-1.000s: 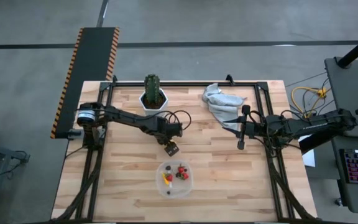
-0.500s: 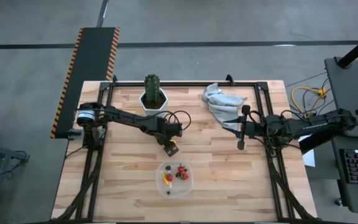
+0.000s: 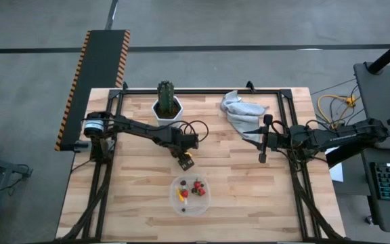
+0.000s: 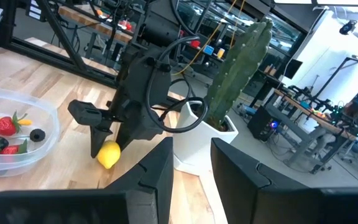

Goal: Pick and placing Produce into tupperware
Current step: Put the yellow lemon into the transparent container

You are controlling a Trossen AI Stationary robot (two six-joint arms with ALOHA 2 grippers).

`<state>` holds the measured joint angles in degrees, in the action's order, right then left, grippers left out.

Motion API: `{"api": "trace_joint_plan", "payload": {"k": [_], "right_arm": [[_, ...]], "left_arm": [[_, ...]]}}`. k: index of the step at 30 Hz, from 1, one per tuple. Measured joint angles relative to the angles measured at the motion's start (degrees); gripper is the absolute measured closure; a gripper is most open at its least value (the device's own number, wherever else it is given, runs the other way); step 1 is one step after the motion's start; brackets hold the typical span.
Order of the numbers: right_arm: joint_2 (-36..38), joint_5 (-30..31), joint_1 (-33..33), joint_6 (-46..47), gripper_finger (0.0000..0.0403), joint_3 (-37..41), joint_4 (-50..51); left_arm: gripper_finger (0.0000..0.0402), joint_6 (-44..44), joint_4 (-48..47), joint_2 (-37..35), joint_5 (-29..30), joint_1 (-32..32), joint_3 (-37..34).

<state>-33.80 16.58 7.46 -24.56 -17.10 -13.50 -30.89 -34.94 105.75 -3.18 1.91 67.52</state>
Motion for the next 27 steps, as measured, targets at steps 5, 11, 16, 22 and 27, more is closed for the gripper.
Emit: {"api": "trace_joint_plan", "payload": {"k": [5, 11, 16, 22, 27], "right_arm": [[0.00, 0.00, 0.01, -0.08, 0.0303, 0.00, 0.00], [0.02, 0.00, 0.02, -0.10, 0.0303, 0.00, 0.00], [0.01, 0.00, 0.01, -0.09, 0.0303, 0.00, 0.00], [0.00, 0.00, 0.02, -0.09, 0.0303, 0.00, 0.00], [0.01, 0.00, 0.02, -0.09, 0.0303, 0.00, 0.00]], "left_arm": [[0.0218, 0.25, -0.02, 0.00, -0.27, 0.00, 0.02], [0.0218, 1.93, -0.05, 0.00, -0.89, 0.01, 0.22], [0.0218, 3.27, -0.05, 0.00, -1.14, 0.09, 0.37], [0.0218, 4.37, -0.03, 0.00, -1.05, 0.13, 0.76], [0.0218, 7.00, -0.05, 0.00, -1.27, 0.13, 1.72]]}}
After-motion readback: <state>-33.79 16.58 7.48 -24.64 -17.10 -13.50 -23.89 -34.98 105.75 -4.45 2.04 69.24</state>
